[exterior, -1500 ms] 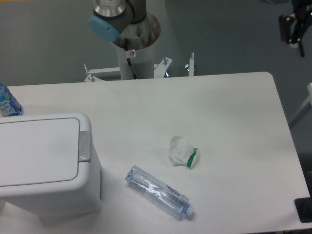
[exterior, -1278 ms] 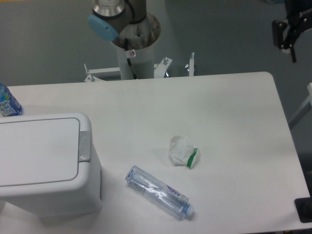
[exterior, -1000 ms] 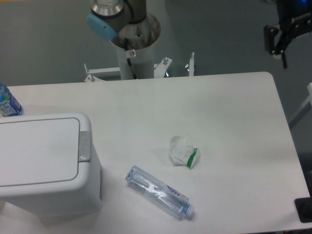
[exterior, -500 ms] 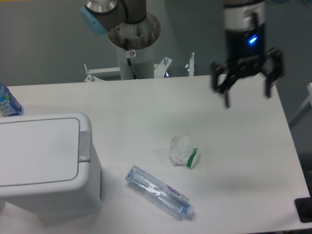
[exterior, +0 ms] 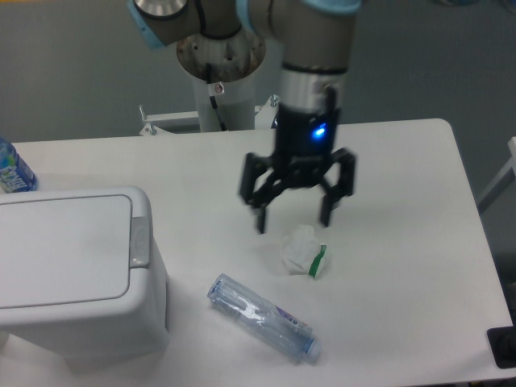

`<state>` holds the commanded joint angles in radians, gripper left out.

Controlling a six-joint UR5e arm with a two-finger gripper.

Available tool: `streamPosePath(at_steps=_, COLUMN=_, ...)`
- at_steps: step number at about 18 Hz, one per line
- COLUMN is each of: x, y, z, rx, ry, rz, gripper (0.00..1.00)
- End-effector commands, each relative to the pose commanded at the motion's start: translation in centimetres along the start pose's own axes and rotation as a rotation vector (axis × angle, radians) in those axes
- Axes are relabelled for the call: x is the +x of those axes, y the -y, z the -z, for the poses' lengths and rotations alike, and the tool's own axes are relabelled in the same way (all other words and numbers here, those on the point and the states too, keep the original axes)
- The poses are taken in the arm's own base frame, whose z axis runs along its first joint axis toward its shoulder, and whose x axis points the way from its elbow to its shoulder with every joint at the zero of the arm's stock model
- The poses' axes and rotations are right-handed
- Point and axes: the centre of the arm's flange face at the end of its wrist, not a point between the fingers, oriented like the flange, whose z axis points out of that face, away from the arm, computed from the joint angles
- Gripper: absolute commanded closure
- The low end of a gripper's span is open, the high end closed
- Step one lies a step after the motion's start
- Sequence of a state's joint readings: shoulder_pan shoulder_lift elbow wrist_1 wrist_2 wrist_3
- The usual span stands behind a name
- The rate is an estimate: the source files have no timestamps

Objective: Open the trash can
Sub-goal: 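Move the open gripper over the lid edge of the white trash can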

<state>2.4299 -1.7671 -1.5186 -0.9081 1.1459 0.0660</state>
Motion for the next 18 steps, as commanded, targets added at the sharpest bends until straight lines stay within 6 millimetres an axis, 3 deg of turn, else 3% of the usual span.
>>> streamPosePath(at_steps=4, x=3.1, y=-0.8, z=-1.9, rx=-0.026, ry=-0.032, rz=-0.041, gripper=0.00)
streamPosePath(at_steps=11, x=6.2, y=-1.9, z=-2.9, rx=-0.051, ry=-0.059, rz=-0.070, gripper=0.00)
streamPosePath(at_steps=18, x=7.2, y=-3.0, z=-4.0, rx=-0.076, ry=-0.069, rz=-0.077, gripper=0.00)
